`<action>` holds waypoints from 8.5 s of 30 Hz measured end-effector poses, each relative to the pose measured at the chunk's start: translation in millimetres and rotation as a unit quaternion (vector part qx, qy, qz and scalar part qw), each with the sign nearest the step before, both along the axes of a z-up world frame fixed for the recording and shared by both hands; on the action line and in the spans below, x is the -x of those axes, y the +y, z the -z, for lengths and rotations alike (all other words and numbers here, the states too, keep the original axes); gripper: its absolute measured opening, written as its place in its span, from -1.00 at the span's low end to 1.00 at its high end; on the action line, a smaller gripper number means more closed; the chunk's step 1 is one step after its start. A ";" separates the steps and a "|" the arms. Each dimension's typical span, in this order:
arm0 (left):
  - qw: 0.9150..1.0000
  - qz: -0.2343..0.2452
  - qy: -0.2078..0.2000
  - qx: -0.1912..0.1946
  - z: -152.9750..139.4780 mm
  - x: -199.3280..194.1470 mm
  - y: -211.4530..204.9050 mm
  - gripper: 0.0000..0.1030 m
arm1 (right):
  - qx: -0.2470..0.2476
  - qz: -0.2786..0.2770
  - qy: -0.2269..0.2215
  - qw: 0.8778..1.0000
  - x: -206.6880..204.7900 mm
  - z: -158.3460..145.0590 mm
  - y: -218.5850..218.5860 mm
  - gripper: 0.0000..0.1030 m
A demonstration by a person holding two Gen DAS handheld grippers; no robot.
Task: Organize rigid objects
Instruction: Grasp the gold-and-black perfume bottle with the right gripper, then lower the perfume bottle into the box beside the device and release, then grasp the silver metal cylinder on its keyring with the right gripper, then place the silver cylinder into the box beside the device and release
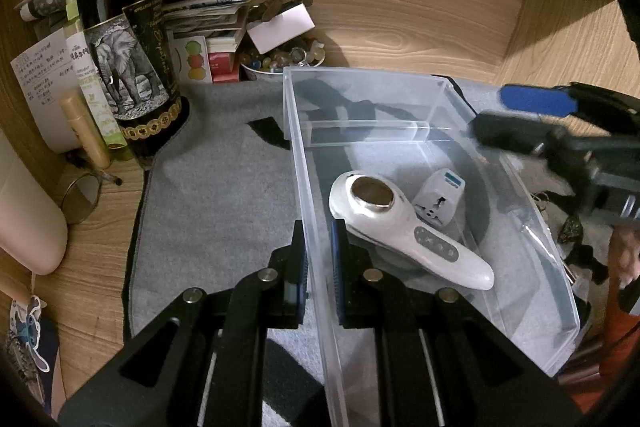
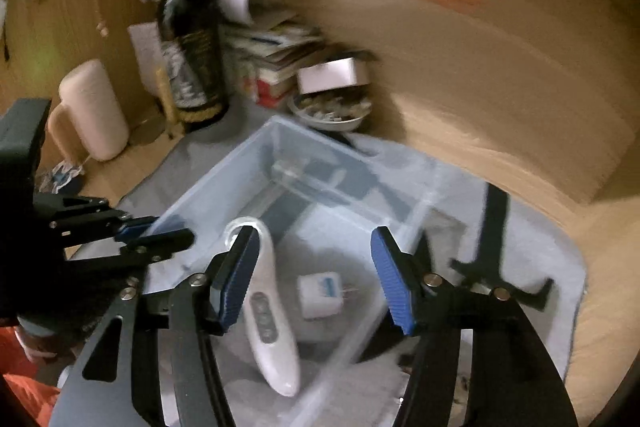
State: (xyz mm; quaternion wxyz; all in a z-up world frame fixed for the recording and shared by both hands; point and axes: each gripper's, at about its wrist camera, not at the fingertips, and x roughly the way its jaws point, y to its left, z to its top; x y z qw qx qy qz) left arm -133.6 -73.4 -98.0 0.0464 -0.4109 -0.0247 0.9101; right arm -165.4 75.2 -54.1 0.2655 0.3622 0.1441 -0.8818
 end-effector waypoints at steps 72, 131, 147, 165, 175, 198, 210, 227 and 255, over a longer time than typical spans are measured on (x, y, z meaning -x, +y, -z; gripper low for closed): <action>1.000 0.000 -0.001 0.001 3.0 0.6 -0.4 -0.78 | 0.014 0.056 -0.005 0.998 -3.6 4.3 45.6 -0.73; 1.000 0.001 0.001 0.000 2.8 -3.9 3.0 -0.78 | -0.042 -0.038 -0.060 0.997 -1.8 45.6 -31.3 -0.58; 1.000 0.001 0.001 0.001 2.9 -3.8 2.2 -0.78 | -0.025 0.020 0.030 0.999 -19.5 9.0 3.7 0.40; 1.000 0.001 0.001 0.001 3.4 -4.3 2.5 -0.78 | -0.015 0.159 -0.028 0.987 -32.3 35.0 101.5 0.60; 1.000 0.003 0.001 0.003 3.8 -3.9 3.1 -0.78 | 0.004 0.159 -0.087 0.983 -17.4 70.8 102.4 -0.25; 1.000 0.003 -0.007 0.008 8.3 -3.0 3.3 -0.78 | 0.045 0.153 -0.028 0.987 -13.7 34.6 101.0 -0.72; 1.000 0.003 -0.008 0.009 7.7 -1.0 3.1 -0.78 | 0.077 0.104 0.057 0.990 -32.6 -22.7 75.8 -0.72; 1.000 0.000 -0.008 0.000 7.5 0.4 -1.0 -0.83 | 0.086 0.009 0.030 0.996 -26.7 -14.5 9.0 -0.72; 1.000 0.003 -0.006 -0.002 7.7 0.5 -2.4 -0.83 | 0.031 0.015 -0.038 0.999 -2.9 23.7 0.6 -0.07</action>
